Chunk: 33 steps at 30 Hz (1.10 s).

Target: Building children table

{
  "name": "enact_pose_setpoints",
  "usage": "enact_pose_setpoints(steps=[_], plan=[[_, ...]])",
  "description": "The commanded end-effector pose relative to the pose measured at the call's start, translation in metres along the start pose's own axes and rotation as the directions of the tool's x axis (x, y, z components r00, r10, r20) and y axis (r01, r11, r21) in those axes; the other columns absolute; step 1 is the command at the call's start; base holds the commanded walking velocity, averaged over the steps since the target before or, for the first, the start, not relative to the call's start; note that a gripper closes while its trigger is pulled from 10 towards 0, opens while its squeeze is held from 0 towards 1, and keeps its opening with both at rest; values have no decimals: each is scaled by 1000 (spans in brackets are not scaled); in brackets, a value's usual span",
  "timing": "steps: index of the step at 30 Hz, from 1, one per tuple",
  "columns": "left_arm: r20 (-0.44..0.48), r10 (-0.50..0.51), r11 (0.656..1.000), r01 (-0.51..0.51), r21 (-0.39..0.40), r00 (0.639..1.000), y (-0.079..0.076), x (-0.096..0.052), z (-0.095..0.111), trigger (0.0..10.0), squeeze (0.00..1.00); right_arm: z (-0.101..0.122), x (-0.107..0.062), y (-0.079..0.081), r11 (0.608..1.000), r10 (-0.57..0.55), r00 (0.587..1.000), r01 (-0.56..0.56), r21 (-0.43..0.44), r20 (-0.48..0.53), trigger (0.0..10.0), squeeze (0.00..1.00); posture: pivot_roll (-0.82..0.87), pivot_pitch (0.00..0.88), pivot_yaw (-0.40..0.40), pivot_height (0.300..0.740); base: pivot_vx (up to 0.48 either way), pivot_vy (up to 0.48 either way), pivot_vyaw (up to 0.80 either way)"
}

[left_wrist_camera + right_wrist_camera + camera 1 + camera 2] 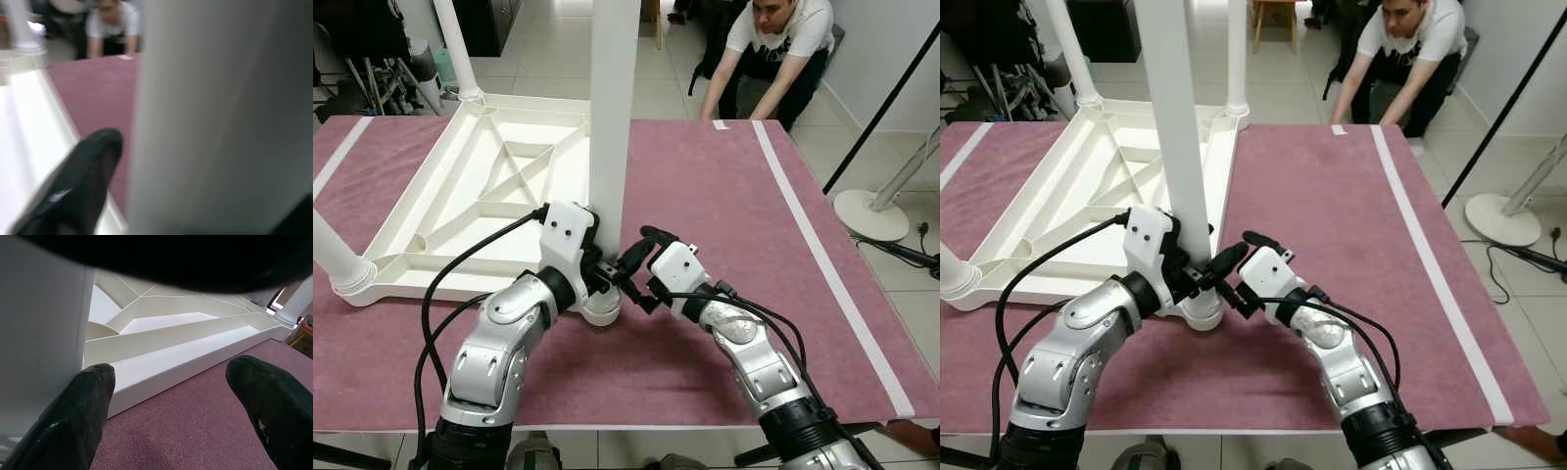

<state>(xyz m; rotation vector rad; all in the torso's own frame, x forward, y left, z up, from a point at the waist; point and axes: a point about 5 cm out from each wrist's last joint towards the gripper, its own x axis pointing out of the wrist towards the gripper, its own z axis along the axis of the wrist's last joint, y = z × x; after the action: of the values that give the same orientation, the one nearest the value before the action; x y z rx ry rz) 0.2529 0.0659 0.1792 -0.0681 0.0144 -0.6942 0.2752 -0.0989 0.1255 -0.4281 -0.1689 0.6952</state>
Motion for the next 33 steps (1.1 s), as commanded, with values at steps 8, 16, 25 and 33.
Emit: enact_pose_setpoints(steps=[8, 16, 25, 33], plan=[[-67, -69, 996, 65, -59, 995, 8, -23, -6, 10000, 0, 3, 0, 8, 1000, 27, 1000, -28, 8, 7, 10000, 0, 112, 0, 48, 740, 0, 0, 0], [-77, -70, 994, 63, -94, 995, 23, -58, -6, 10000, 1000, 0, -7, 16, 998, 50, 999, -50, 23, -6, 10000, 0, 115, 0, 34, 740, 0, 0, 0], [-92, -98, 988, 87, -126, 991, 20, -72, -9, 10000, 1000, 1, -6, 15, 998, 56, 998, -55, 22, -6, 10000, 0, 114, 0, 30, 740, 0, 0, 0], [-257, -93, 994, 74, -82, 962, 38, -130, -23, 10000, 373, -1, -10, 13, 998, 61, 998, -61, 16, -18, 10000, 0, 125, 0, 24, 740, 0, 0, 0]])
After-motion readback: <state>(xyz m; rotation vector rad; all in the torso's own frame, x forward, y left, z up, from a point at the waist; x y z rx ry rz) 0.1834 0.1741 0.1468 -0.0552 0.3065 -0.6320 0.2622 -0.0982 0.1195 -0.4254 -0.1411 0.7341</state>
